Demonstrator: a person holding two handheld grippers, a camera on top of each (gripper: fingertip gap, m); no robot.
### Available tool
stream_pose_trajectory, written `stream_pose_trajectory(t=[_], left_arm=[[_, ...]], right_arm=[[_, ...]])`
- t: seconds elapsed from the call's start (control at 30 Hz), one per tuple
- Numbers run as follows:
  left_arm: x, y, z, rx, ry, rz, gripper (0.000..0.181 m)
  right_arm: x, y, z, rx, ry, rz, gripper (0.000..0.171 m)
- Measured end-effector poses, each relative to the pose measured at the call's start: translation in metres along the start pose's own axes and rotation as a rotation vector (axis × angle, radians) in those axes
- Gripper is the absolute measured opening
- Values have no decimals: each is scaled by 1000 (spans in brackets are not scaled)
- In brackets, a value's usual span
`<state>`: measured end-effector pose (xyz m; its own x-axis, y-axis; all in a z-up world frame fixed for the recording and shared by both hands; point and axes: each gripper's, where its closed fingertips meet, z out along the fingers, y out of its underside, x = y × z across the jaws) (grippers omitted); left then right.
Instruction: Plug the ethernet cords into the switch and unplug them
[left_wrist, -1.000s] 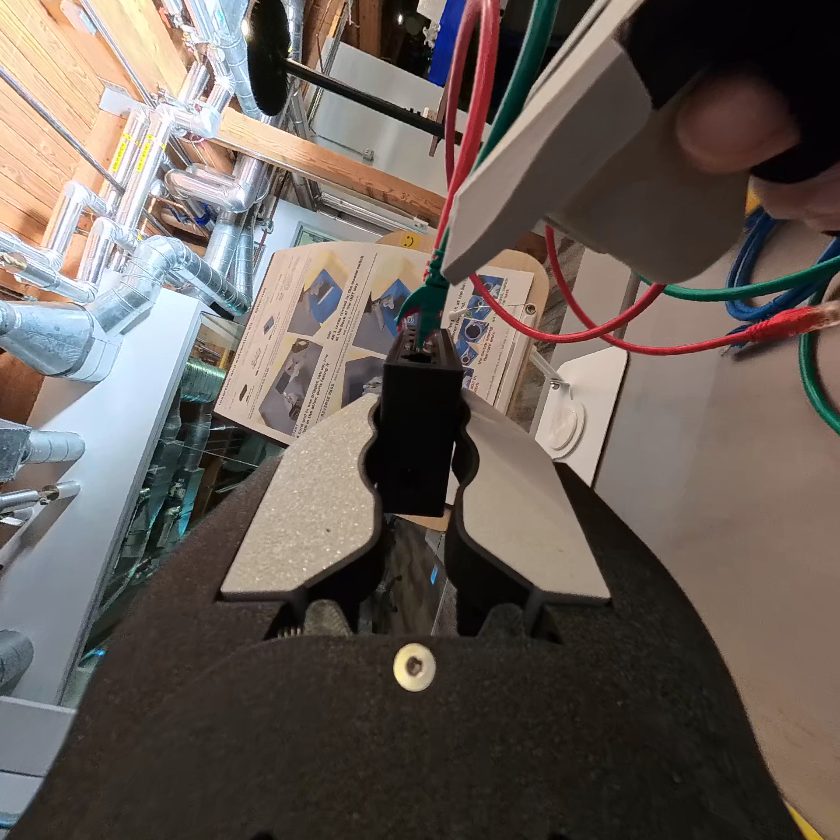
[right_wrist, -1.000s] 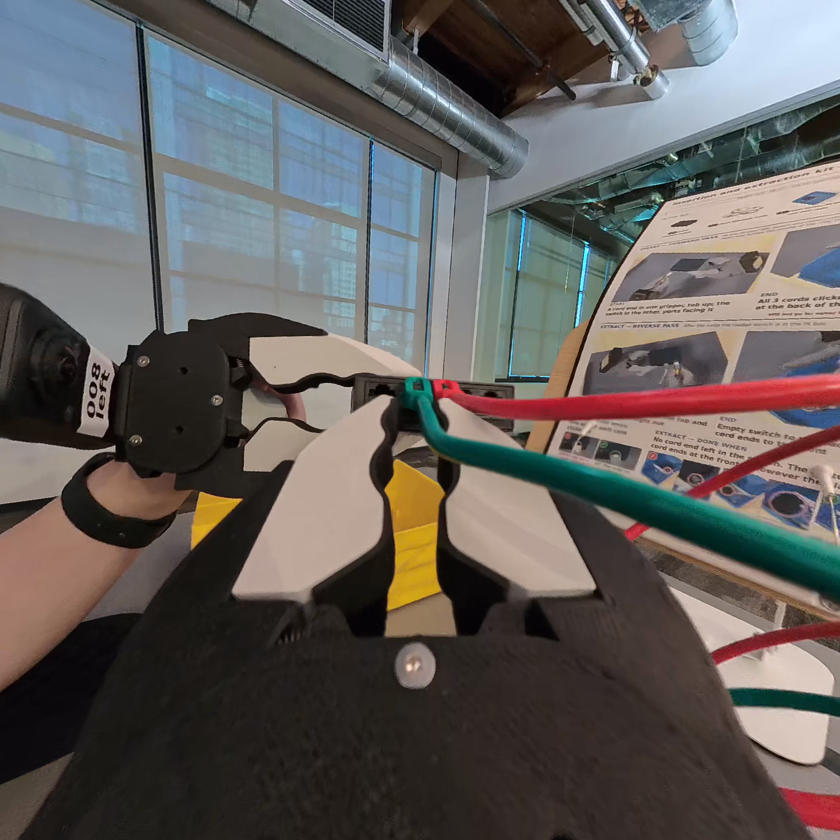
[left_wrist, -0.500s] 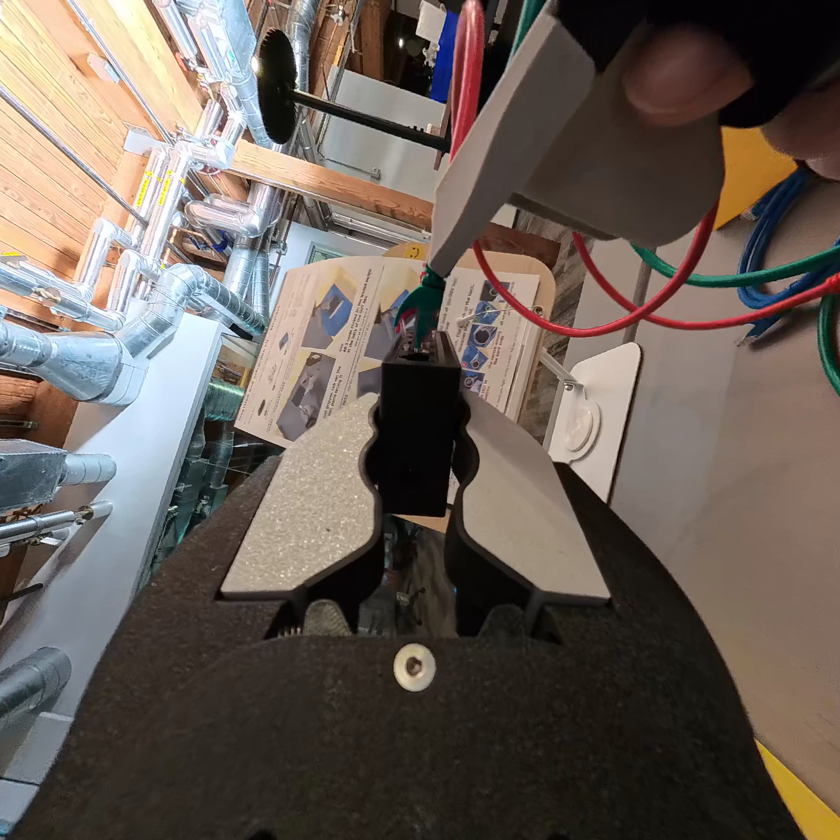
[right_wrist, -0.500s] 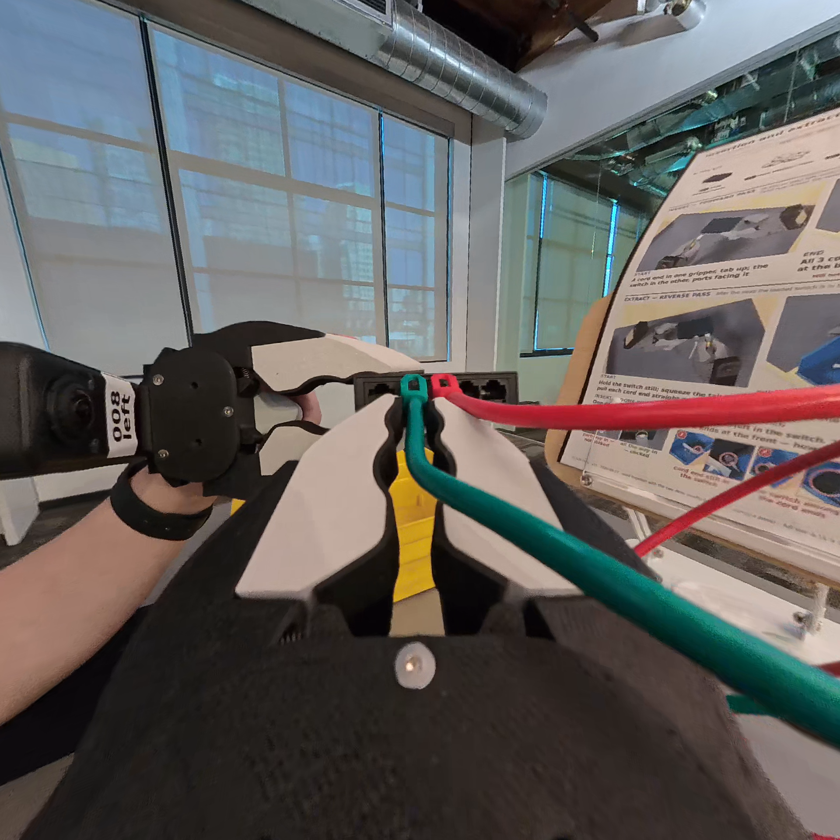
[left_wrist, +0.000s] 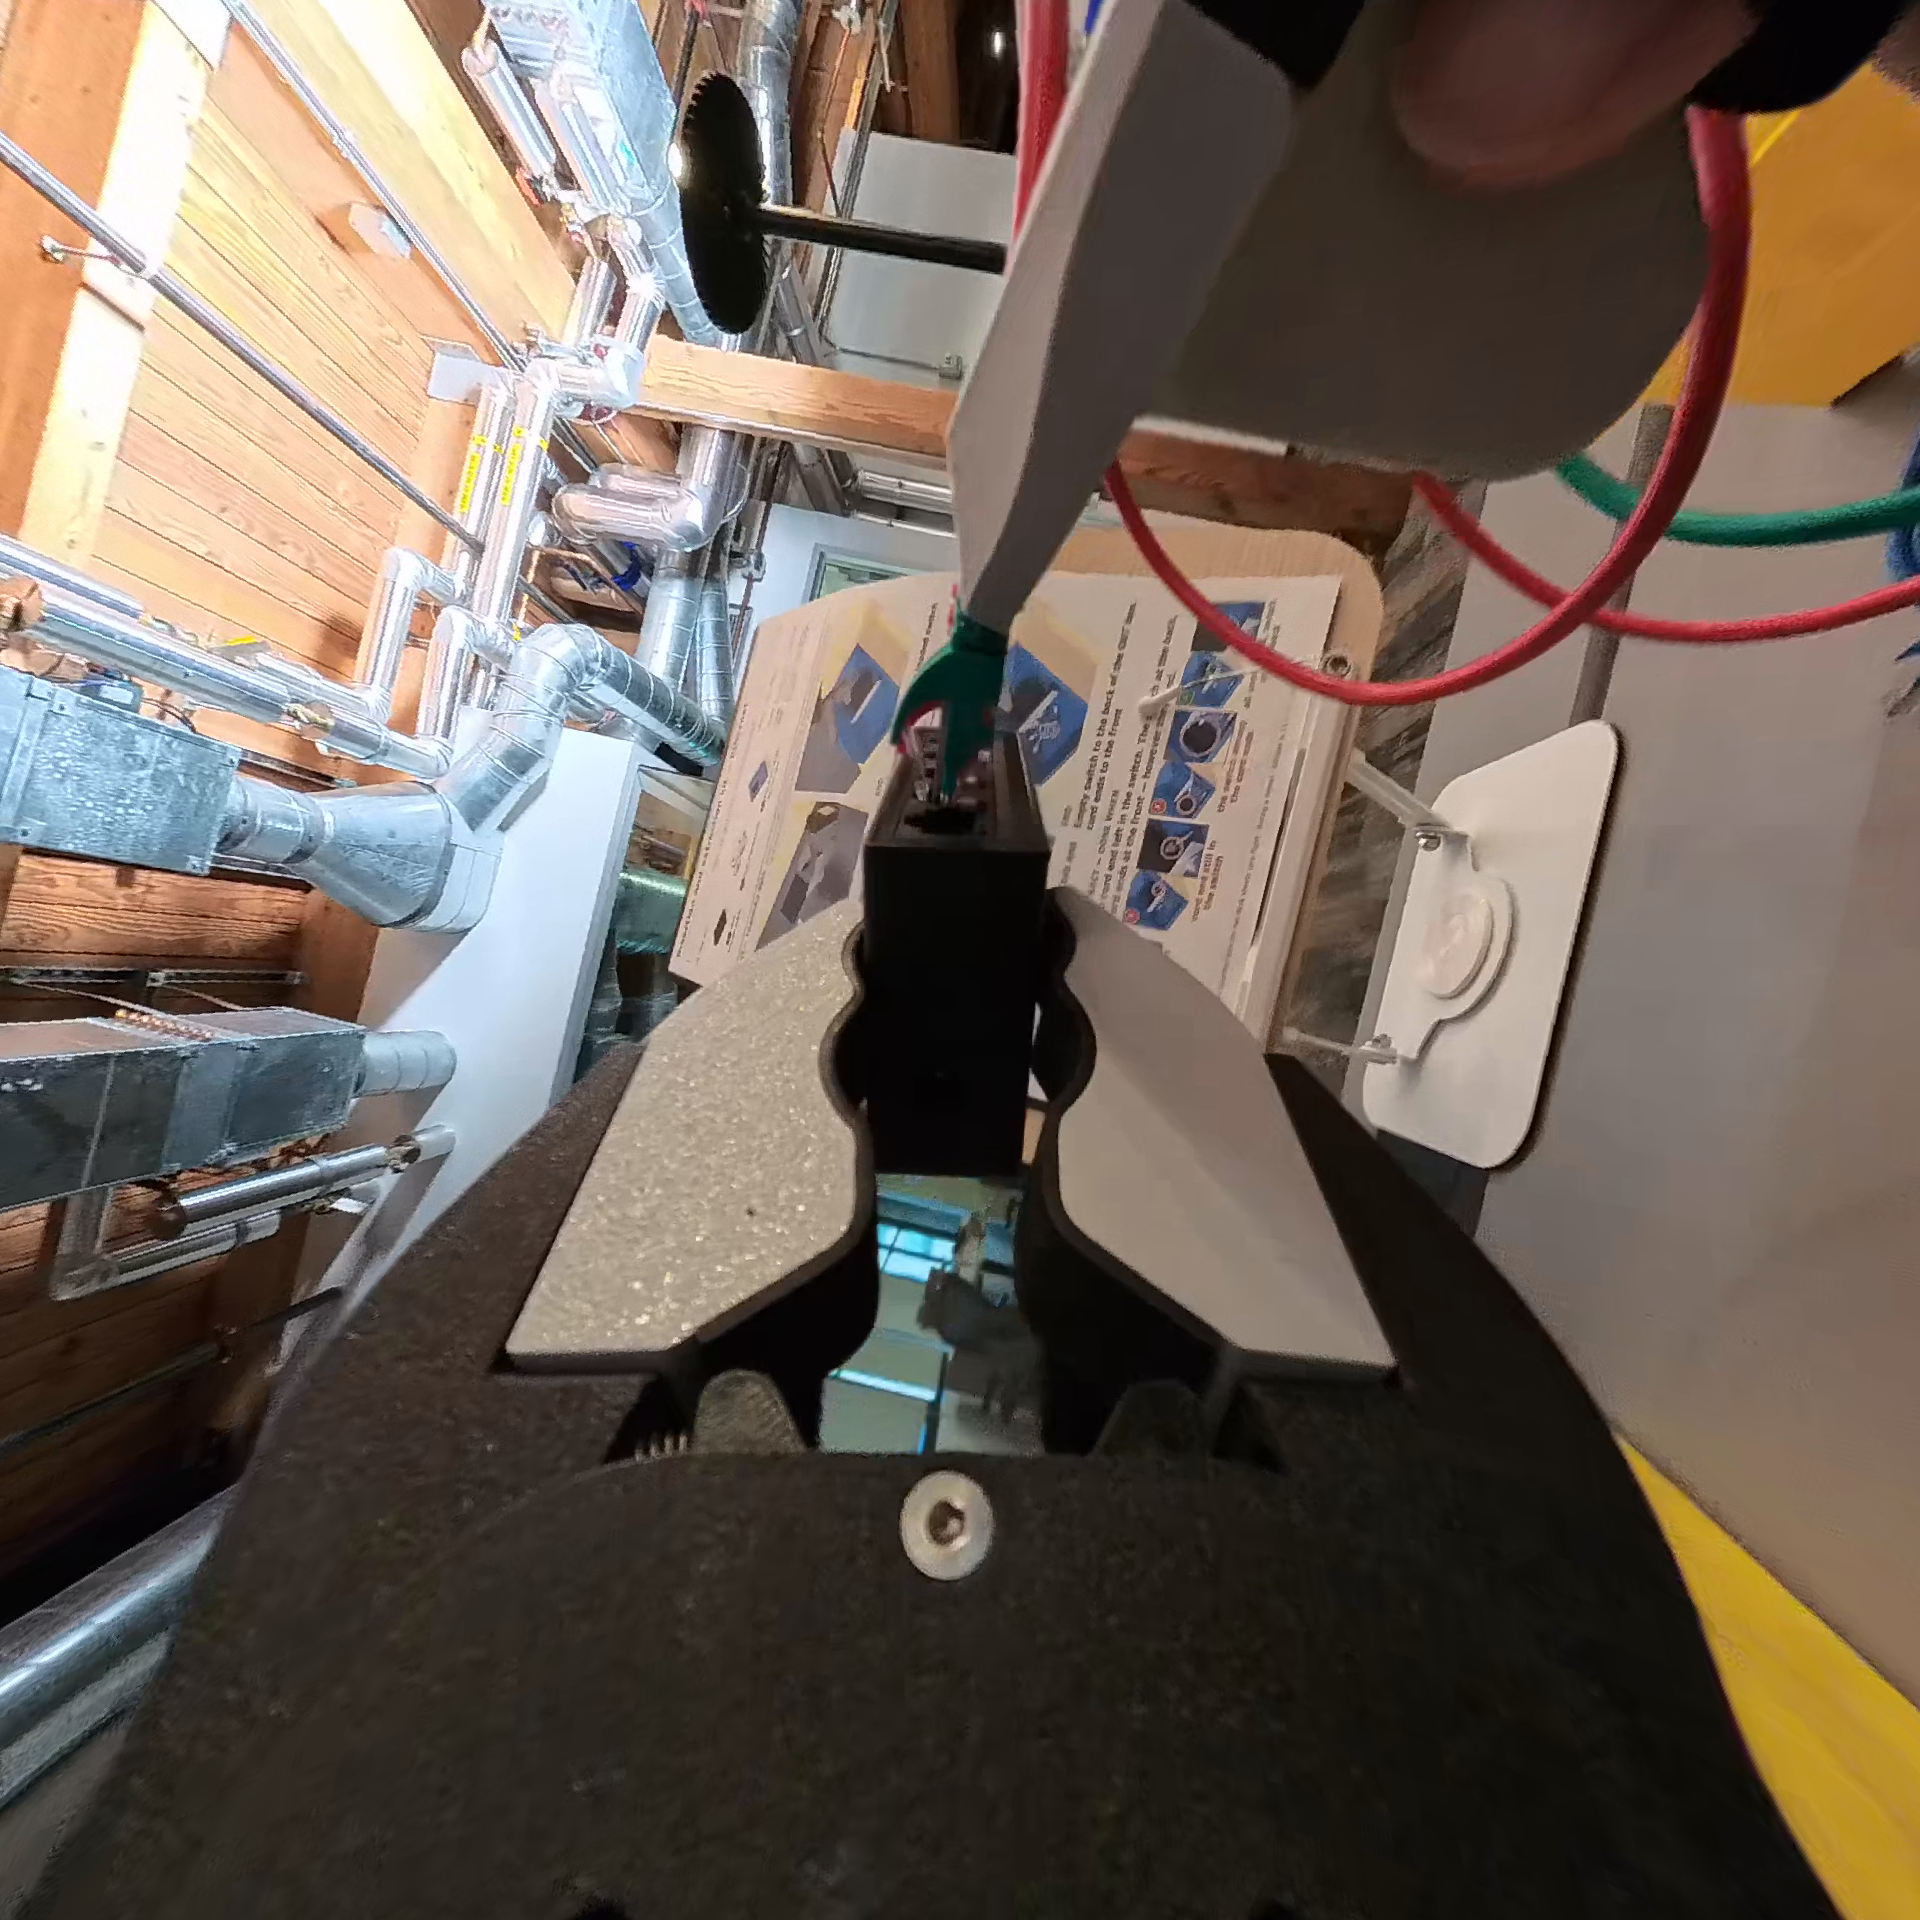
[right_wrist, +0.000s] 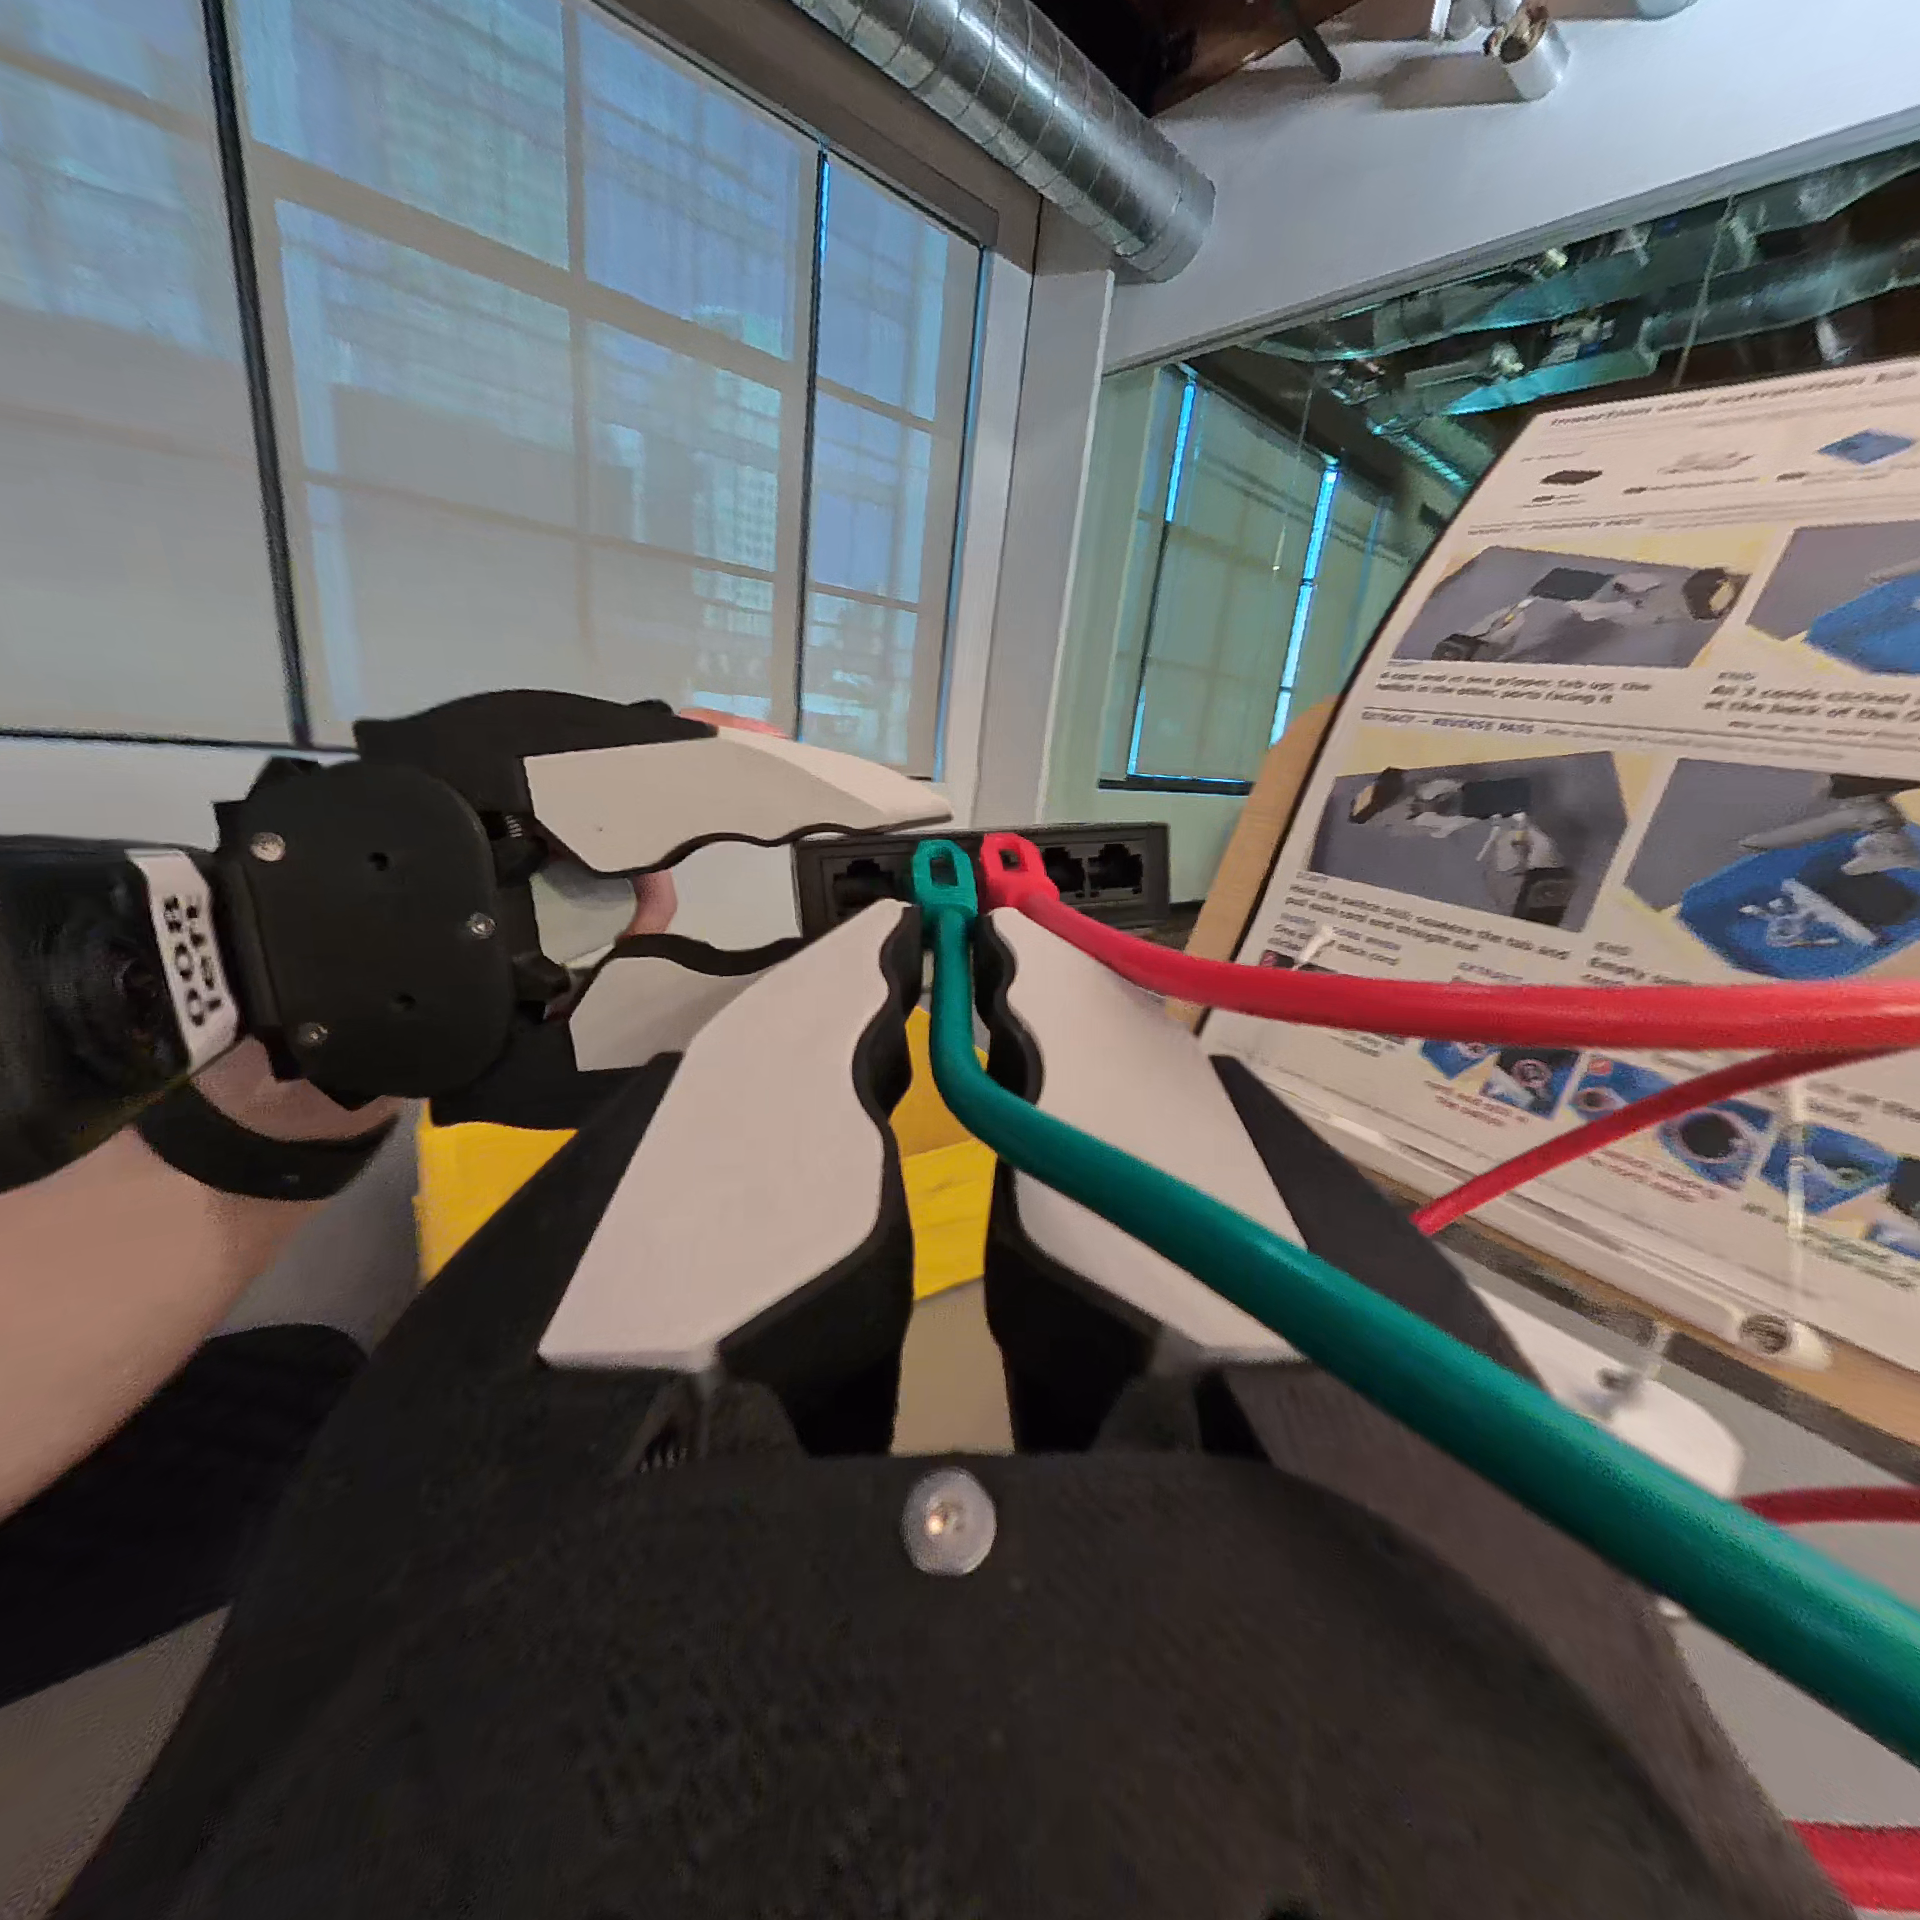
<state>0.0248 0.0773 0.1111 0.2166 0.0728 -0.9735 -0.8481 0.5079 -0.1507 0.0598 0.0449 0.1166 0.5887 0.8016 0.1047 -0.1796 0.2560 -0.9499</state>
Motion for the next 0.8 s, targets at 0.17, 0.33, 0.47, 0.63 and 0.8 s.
stream_pose_trajectory(t=[0.17,0.33,0.47,0.63,0.8], left_arm=[[-2,0,-2,4,-6,22,27],[1,3,-6,13,22,63,27],[4,3,-5,-1,33,52,27],[2,0,-7,20,18,57,26],[0,-5,-5,48,30,-56,27]], right_arm=[[-4,-2,0,-12,-8,-7,10],[-8,2,2,-47,-27,-24,10],[-7,3,1,-62,-27,-36,10],[-12,-1,-1,-42,-51,-63,10],[-10,-8,-3,-17,-4,-253,10]])
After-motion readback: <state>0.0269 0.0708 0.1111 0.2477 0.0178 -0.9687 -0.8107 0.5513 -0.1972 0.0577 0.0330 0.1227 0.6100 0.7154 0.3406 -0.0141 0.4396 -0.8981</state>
